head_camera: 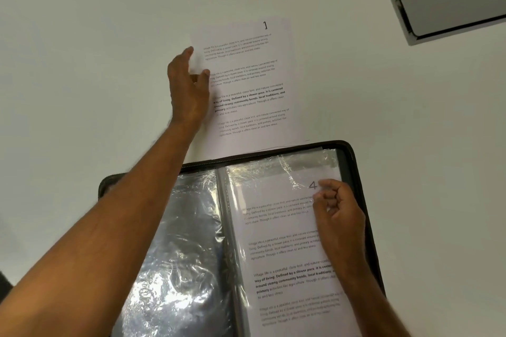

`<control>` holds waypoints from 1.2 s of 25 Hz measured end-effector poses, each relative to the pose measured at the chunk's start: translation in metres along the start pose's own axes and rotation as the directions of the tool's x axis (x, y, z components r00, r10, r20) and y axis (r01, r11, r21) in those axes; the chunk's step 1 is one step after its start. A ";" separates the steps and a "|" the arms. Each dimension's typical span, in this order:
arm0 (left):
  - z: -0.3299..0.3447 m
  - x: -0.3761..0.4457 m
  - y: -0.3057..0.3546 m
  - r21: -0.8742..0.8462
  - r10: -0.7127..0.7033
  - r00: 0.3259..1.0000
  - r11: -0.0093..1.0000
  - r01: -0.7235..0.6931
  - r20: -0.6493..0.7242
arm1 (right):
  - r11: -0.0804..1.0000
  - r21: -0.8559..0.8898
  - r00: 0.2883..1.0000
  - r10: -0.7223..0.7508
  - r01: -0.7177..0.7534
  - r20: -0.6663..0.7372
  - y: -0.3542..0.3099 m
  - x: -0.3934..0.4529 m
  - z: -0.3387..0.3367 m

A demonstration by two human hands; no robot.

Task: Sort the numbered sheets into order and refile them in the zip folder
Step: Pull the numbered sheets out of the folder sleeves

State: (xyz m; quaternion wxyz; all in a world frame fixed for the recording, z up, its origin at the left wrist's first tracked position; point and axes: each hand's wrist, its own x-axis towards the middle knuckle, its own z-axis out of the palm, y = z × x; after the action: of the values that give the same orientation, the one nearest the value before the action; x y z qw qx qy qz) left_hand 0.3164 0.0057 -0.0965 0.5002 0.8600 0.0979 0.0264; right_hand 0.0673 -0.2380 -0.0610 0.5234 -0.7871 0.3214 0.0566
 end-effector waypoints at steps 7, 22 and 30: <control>-0.018 -0.134 -0.004 0.277 0.109 0.985 0.950 -0.142 0.132 | 1.000 -0.011 0.999 0.003 -0.003 0.046 -0.010 -0.010 -0.002; -0.073 -0.238 -0.017 -0.126 -0.212 0.967 0.965 0.230 0.139 | 0.997 0.076 0.837 -0.023 -0.022 0.546 -0.068 -0.054 0.011; -0.111 -0.238 -0.022 -0.426 -0.443 0.852 0.738 0.523 0.279 | 0.966 0.237 0.722 -0.092 -0.102 0.686 -0.076 -0.089 0.086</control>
State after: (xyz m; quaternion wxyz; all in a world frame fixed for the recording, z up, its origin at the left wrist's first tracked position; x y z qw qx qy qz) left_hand 0.0639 0.0645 -0.0479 0.6957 0.6494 0.2680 -0.1496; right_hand 0.0617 -0.1058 -0.0011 0.7029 -0.6331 0.1097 0.3050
